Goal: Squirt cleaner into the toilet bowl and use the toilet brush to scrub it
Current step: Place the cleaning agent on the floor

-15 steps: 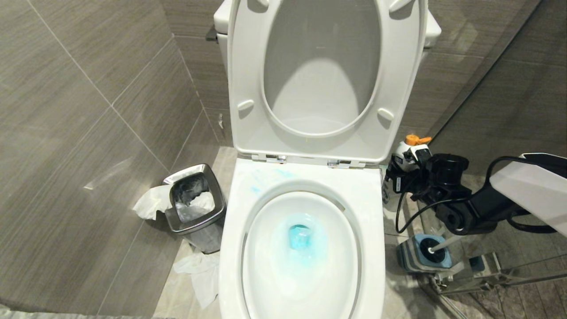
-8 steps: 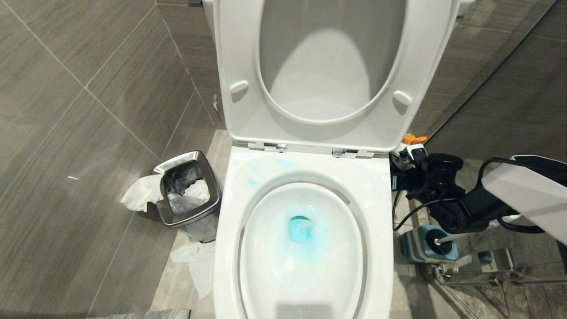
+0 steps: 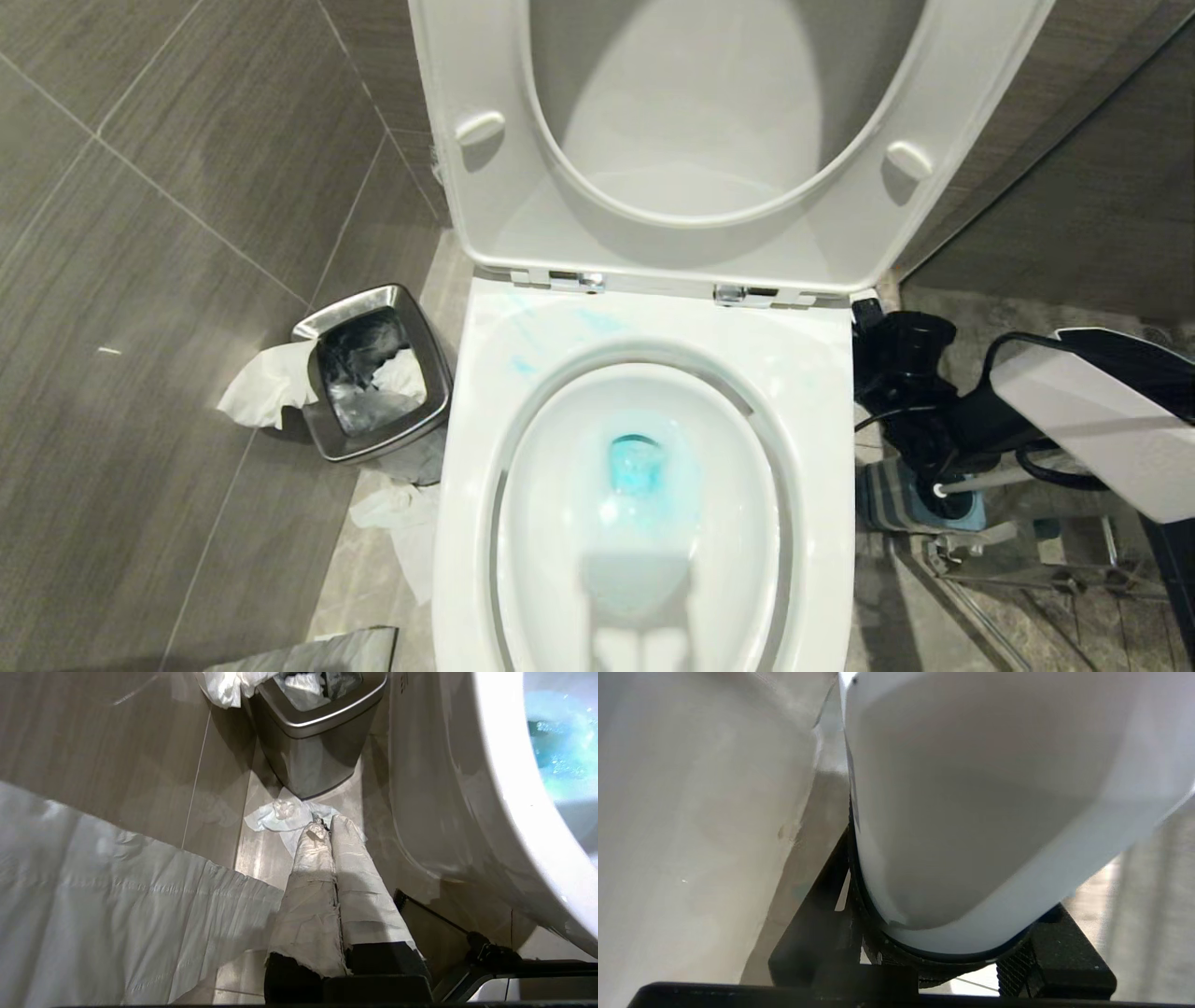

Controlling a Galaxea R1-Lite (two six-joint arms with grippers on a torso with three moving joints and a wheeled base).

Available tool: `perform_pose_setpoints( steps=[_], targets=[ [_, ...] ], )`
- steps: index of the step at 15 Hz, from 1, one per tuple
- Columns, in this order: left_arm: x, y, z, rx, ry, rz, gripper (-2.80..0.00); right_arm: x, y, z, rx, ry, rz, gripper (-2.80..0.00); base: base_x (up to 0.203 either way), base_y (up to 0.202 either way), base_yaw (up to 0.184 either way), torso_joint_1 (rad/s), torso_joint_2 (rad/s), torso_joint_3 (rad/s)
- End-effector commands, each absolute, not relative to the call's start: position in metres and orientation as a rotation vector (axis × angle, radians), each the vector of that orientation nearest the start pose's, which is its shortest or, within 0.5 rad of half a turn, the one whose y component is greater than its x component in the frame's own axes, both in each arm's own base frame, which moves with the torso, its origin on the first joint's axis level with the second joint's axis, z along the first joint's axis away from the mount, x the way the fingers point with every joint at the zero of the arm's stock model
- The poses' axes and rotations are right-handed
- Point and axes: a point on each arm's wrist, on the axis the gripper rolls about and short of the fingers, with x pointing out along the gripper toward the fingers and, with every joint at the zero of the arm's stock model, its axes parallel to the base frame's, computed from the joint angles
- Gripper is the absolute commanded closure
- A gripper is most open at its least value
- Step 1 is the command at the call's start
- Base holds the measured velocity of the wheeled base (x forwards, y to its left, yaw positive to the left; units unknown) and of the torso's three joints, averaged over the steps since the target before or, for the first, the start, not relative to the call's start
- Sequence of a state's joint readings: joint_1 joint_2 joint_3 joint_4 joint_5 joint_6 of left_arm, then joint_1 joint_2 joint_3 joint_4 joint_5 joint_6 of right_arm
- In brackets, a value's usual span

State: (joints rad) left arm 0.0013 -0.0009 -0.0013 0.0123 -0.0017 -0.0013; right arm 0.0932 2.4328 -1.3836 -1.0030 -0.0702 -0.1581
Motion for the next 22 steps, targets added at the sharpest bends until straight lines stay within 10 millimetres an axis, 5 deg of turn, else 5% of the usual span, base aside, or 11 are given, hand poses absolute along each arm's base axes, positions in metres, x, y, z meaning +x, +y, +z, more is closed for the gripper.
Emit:
perform_pose_setpoints(
  steps=[1,11,22],
  targets=[
    [-0.023,0.0,0.075,-0.002,0.011,0.0,0.0,0.486,0.047,0.067,-0.166,0.047,0.033,0.0,0.0,0.0,0.0,0.002,0.0,-0.197],
    [-0.023,0.0,0.074,-0.003,0.012,0.0,0.0,0.508,0.049,0.074,-0.193,-0.087,0.019,0.0,0.0,0.0,0.0,0.002,0.0,-0.101],
    [-0.023,0.0,0.074,0.0,0.012,0.002,0.0,0.508,0.049,0.073,-0.188,-0.152,0.012,0.0,0.0,0.0,0.0,0.0,0.0,0.0]
  ],
)
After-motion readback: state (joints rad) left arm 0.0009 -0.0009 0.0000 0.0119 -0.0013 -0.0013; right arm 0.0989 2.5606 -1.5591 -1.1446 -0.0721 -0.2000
